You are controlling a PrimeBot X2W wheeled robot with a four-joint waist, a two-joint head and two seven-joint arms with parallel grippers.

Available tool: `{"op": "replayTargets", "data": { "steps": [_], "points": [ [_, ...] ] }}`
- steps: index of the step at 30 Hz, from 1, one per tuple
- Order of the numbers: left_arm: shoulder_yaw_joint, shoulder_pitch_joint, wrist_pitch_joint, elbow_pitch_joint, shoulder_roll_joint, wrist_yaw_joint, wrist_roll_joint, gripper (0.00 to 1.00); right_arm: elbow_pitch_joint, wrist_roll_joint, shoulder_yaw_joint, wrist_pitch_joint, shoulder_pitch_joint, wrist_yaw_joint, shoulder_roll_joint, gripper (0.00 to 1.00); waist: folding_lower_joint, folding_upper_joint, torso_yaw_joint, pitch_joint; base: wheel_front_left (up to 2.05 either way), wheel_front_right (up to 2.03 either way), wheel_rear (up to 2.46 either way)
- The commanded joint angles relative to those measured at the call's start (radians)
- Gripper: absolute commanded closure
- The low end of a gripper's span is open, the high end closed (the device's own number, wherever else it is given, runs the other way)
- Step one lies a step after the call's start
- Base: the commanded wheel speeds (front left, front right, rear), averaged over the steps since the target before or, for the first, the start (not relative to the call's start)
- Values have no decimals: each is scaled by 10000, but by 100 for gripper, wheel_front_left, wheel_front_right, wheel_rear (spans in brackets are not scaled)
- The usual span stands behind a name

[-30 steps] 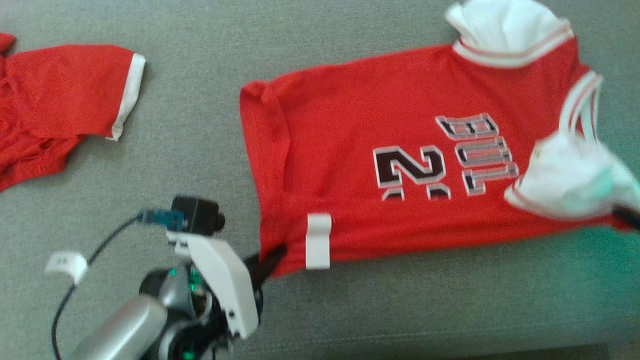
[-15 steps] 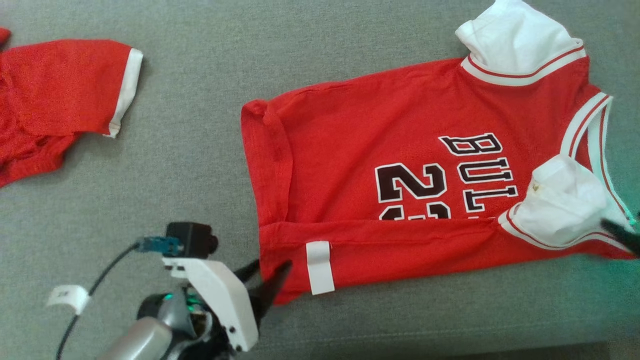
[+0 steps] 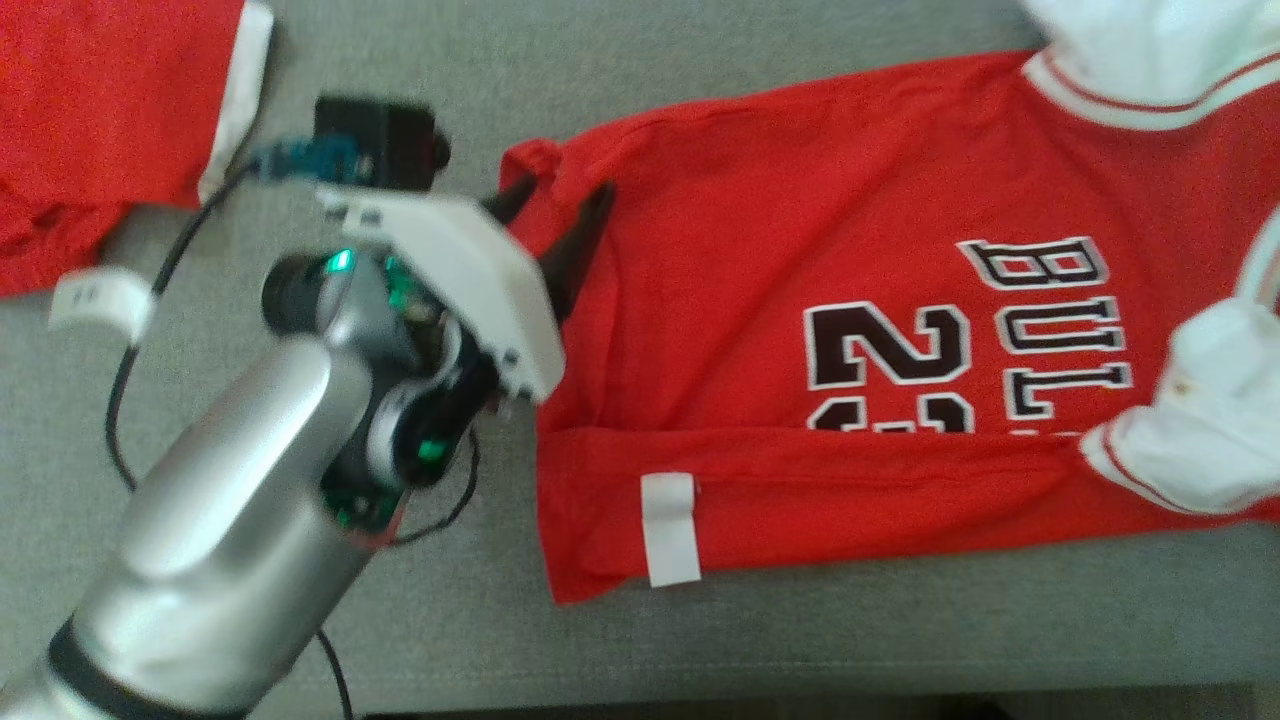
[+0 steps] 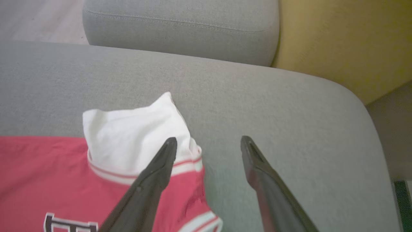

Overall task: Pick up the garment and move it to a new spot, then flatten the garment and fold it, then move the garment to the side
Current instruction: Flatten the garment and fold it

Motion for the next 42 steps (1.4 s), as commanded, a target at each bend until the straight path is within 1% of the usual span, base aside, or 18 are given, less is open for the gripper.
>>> {"op": "replayTargets", "data": {
  "steps": [1, 2, 3, 6, 9, 15, 19, 23, 25, 27, 29, 30, 31, 32, 33, 34, 38, 42],
  "points": [
    [272, -590, 109, 240, -35, -98, 139, 0, 200, -332, 418, 96, -854, -7, -86, 0, -1, 0, 524, 894, 0, 0, 0],
    [199, -847, 147, 493, -191, -157, 175, 0, 467, -514, 636, 128, -1286, -7, 19, 0, -1, 0, 618, 1020, 0, 0, 0],
    [199, -847, 147, 493, -191, -157, 175, 0, 467, -514, 636, 128, -1286, -7, 19, 0, -1, 0, 618, 1020, 0, 0, 0],
    [-119, -1402, 187, 1185, -455, -289, 474, 0, 1408, -961, 1262, 156, -2278, -7, 291, 0, -1, 0, 863, 1186, 0, 0, 0],
    [-317, -1574, 170, 1544, -703, -425, 518, 0, 2236, -1285, 1731, 298, -2813, -7, 569, 0, -1, 0, 1020, 1185, 0, 0, 0],
    [-671, -1712, 266, 1867, -990, -663, 528, 0, 3411, -1456, 2258, 424, -3124, -7, 751, 0, -1, 0, 1256, 1114, 0, 0, 0],
    [-859, -1734, 364, 2081, -1084, -788, 508, 0, 3659, -1160, 2615, 300, -3116, -7, 890, 0, -1, 0, 1260, 975, 0, 0, 0],
    [-932, -1786, 462, 2152, -1071, -854, 488, 19, 3754, -1007, 2859, 170, -3203, -7, 897, 0, -1, 0, 1215, 942, 0, 0, 0],
    [-918, -1816, 469, 2217, -1068, -873, 464, 5, 3828, -998, 2927, 64, -3236, -7, 887, 0, -1, 0, 1202, 886, 0, 0, 0],
    [-905, -1862, 473, 2306, -1061, -865, 466, 0, 3898, -1020, 2962, -62, -3276, -7, 893, 0, -1, 0, 1183, 840, 0, 0, 0],
    [-881, -1936, 493, 2401, -1059, -861, 459, 2, 3963, -1046, 3018, -152, -3323, -7, 917, 0, -1, 0, 1157, 824, 0, 0, 0],
    [-865, -1990, 503, 2462, -1052, -857, 465, 7, 3984, -1034, 3055, -191, -3353, -7, 943, 11, -1, 0, 1140, 827, 0, 0, 0],
    [-829, -2049, 483, 2541, -1051, -822, 484, 24, 3998, -1025, 3074, -287, -3386, -7, 979, 75, -1, 0, 1124, 828, 0, 0, 0],
    [-794, -2110, 441, 2637, -1052, -792, 514, 53, 3987, -1019, 3120, -449, -3409, -7, 1016, 100, -1, 0, 1110, 814, 0, 0, 0],
    [-738, -2157, 358, 2744, -1063, -757, 538, 70, 3993, -1049, 3152, -688, -3430, -7, 1049, 100, -1, 0, 1094, 785, 0, 0, 0],
    [-669, -2192, 251, 2856, -1080, -722, 554, 99, 4015, -1107, 3164, -993, -3454, -7, 1072, 100, -1, 0, 1080, 750, 0, 0, 0],
    [-362, -2227, -216, 3171, -1108, -711, 507, 100, 4338, -1310, 3026, -2204, -3634, -7, 1165, 100, -1, 0, 985, 614, 0, 0, 0],
    [-99, -2148, -633, 3136, -1035, -724, 458, 100, 4769, -1292, 2831, -2931, -3826, -7, 1088, 100, -1, 0, 855, 514, 0, 0, 0]
  ]
}}
